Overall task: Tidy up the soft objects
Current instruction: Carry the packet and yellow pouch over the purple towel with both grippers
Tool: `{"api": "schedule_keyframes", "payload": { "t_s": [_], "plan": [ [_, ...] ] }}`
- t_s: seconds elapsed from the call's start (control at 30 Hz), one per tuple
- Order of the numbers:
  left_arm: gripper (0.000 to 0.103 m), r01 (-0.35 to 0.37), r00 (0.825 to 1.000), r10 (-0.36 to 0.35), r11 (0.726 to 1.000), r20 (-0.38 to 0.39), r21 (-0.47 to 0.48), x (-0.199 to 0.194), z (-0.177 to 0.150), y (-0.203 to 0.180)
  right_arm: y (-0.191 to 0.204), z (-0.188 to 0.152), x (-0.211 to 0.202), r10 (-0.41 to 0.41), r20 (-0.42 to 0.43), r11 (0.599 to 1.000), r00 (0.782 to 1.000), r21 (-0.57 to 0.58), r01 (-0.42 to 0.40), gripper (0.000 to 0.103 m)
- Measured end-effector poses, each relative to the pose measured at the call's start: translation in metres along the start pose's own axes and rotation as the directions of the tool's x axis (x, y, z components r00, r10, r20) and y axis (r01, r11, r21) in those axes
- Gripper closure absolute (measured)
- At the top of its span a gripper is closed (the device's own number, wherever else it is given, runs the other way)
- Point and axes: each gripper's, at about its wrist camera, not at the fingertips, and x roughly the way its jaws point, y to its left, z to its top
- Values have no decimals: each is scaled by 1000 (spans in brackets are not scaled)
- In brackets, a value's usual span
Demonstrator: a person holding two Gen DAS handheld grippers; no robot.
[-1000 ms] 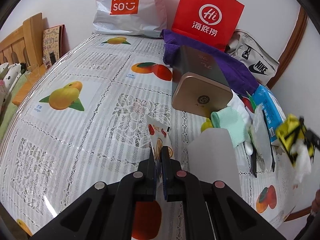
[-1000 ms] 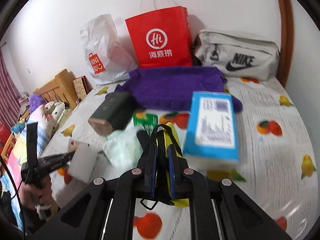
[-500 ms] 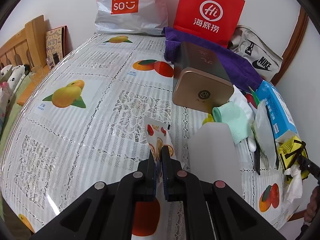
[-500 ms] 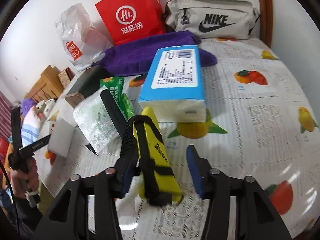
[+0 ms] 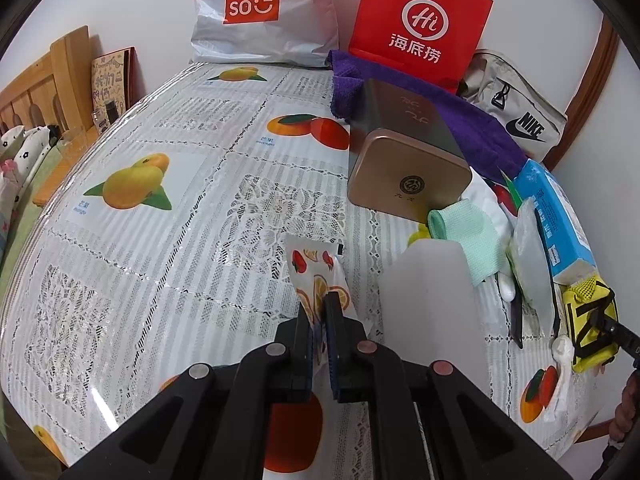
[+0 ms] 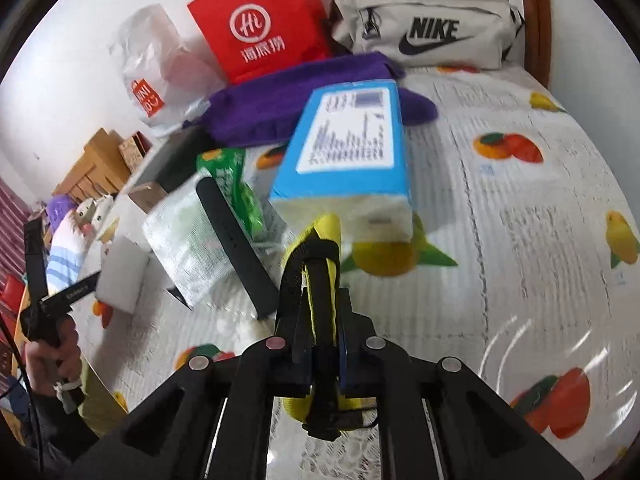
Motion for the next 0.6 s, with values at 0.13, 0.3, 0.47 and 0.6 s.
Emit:
{"api": "schedule_keyframes", "payload": {
  "t_s": [0.13, 0.3, 0.47, 0.6],
  "plan": [
    [95, 5, 1000, -5, 1000, 2, -1, 1, -1, 0, 2, -3, 9, 15, -10, 1000, 1000, -5, -15, 88],
    [98, 17, 1000, -17, 1000, 10, 3, -2, -1, -1, 2, -5, 5, 30, 16, 999, 999, -13, -30, 94],
    [98, 22, 1000, -22, 1000, 15, 6, -12, 4, -2, 0, -6, -11, 29, 43, 1000, 999, 10, -30, 95],
    [98, 6, 1000, -7, 1000, 21, 8, -23, 8, -1, 0, -2, -20, 12, 54, 1000, 998, -1, -12, 95]
  ]
}}
